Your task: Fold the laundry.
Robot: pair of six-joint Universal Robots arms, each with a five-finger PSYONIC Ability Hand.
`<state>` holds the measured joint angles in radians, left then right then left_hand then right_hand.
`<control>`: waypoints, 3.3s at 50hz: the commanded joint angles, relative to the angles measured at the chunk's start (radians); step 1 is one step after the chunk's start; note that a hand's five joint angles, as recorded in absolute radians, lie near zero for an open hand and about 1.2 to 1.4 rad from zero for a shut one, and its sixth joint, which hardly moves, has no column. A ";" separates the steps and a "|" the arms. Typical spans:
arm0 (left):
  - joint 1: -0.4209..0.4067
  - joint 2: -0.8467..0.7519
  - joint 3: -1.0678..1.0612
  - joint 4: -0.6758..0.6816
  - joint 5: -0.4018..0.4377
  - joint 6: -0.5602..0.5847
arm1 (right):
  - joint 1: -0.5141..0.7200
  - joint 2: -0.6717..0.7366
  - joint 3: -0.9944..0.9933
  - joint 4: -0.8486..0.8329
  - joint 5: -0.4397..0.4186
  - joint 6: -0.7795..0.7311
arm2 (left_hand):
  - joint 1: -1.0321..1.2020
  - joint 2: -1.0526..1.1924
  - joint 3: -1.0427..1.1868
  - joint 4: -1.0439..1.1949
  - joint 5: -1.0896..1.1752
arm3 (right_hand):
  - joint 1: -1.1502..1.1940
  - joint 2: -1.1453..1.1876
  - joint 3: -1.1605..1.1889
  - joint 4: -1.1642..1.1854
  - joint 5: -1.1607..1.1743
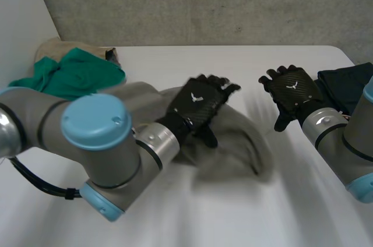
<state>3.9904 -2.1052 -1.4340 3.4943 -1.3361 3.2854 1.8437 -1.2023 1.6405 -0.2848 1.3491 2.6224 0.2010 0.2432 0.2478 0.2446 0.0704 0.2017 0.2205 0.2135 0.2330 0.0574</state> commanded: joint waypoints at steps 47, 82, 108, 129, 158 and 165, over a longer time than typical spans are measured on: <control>0.239 -0.236 0.218 -0.264 -0.072 0.413 | 0.020 -0.057 0.062 0.248 0.045 0.289 | 1.195 1.153 1.149 1.152 1.151 | 1.195 1.176 1.183 1.163 1.164; 0.194 0.516 -0.102 -0.305 -0.144 0.261 | 0.031 -0.080 -0.432 0.375 0.012 -0.127 | 1.195 1.153 1.149 1.152 1.151 | 1.195 1.176 1.183 1.163 1.164; 0.217 0.083 0.086 -0.296 -0.253 0.258 | 0.152 0.339 -0.498 -0.251 -0.006 -0.059 | 1.195 1.153 1.149 1.152 1.151 | -0.027 -0.046 -0.039 -0.058 -0.057; 0.220 0.077 0.070 -0.296 -0.253 0.258 | 0.155 0.158 -0.194 0.391 0.082 0.499 | 1.195 1.153 1.149 1.152 1.151 | 0.203 0.184 0.191 0.172 0.173; 0.222 0.074 0.035 -0.294 -0.250 0.253 | 0.224 0.182 -0.218 0.162 0.168 0.460 | 0.872 0.830 0.825 0.828 0.828 | 1.195 1.176 1.183 1.163 1.164; 0.222 0.080 0.007 -0.297 -0.245 0.257 | 0.190 0.125 -0.223 0.254 0.185 0.101 | 0.336 0.293 0.289 0.292 0.292 | 1.195 1.176 1.183 1.163 1.164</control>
<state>4.2119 -2.0314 -1.4050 3.1992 -1.5857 3.5401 2.0565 -1.0358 1.4199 -0.0985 1.5253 2.9804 0.6451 0.6774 0.6945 0.6879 0.5162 0.9607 1.1776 1.1811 1.1869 0.9754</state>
